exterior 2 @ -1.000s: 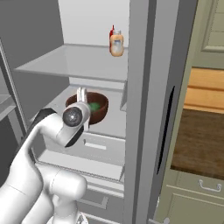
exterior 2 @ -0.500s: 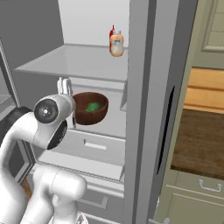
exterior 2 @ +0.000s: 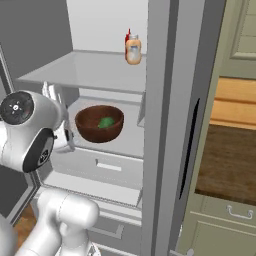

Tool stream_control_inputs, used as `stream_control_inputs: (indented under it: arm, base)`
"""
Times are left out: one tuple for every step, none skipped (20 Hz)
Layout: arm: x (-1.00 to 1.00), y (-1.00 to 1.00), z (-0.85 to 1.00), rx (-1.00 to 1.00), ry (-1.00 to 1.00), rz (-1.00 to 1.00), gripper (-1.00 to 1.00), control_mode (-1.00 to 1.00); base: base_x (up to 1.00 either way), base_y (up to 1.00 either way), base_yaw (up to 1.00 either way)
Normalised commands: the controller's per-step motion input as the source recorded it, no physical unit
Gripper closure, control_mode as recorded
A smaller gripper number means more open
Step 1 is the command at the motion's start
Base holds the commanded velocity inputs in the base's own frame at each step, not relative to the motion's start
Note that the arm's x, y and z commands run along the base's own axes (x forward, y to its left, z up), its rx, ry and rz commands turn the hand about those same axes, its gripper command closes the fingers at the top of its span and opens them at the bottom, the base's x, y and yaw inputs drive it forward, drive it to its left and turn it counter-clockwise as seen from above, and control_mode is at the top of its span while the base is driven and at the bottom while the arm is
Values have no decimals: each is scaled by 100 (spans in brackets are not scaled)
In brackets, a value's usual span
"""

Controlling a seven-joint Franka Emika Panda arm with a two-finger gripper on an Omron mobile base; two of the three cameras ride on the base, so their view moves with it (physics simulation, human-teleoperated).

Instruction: Pick the chicken drumstick and broccoli from their plates and place them in the bowl. Then put the bowl in the fridge.

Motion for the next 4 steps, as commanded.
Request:
stream_control_inputs:
  arm:
    - [-51,0,-9,-40,0,26,-100,-100]
    - [-70,0,-19,-42,0,30,-100,-100]
    - [-64,0,-9,-43,0,33,-100,-100]
    - [-53,0,0,-43,0,34,-100,-100]
  base:
    - [0,0,0]
    - [0,0,0]
    - [0,0,0]
    - [0,0,0]
